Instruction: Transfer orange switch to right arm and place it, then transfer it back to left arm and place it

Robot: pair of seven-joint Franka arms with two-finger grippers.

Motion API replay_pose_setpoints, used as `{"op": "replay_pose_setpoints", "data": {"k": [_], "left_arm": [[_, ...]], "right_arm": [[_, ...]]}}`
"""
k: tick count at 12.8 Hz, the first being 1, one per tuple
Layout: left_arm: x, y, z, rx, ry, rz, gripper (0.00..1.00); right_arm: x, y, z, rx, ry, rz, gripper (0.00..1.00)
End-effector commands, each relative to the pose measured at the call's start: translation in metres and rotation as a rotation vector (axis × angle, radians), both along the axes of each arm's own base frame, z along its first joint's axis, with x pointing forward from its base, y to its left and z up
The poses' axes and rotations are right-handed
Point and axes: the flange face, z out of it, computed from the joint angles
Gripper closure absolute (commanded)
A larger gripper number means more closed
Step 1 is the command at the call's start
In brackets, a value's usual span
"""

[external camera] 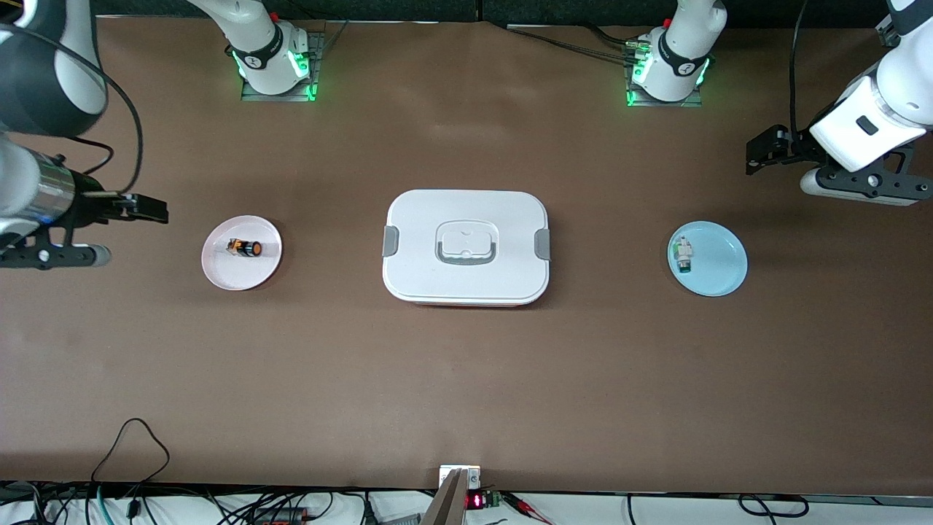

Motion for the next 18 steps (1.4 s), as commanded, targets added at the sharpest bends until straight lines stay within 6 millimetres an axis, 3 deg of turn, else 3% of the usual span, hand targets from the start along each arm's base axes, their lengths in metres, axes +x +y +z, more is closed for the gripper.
{"op": "replay_pose_setpoints", "data": {"k": [1,4,10,18], "left_arm": [[0.001,0.001,0.004,-0.019,0.0,-0.003,0.0],[0.001,0.002,0.004,-0.02,-0.001,-0.005,0.0],[0.001,0.003,0.004,-0.02,-0.001,-0.008,0.0],[0.001,0.003,0.003,-0.02,0.001,-0.002,0.0]], "right_arm": [[0.011,0.001,-0.015,-0.012,-0.028,-0.001,0.0],[0.004,0.02,-0.053,-0.017,-0.006,0.005,0.0],[-0.029,-0.013,-0.15,0.009,0.017,-0.111,0.0],[-0.067,-0.007,-0.258,0.015,-0.073,-0.092,0.0]]}}
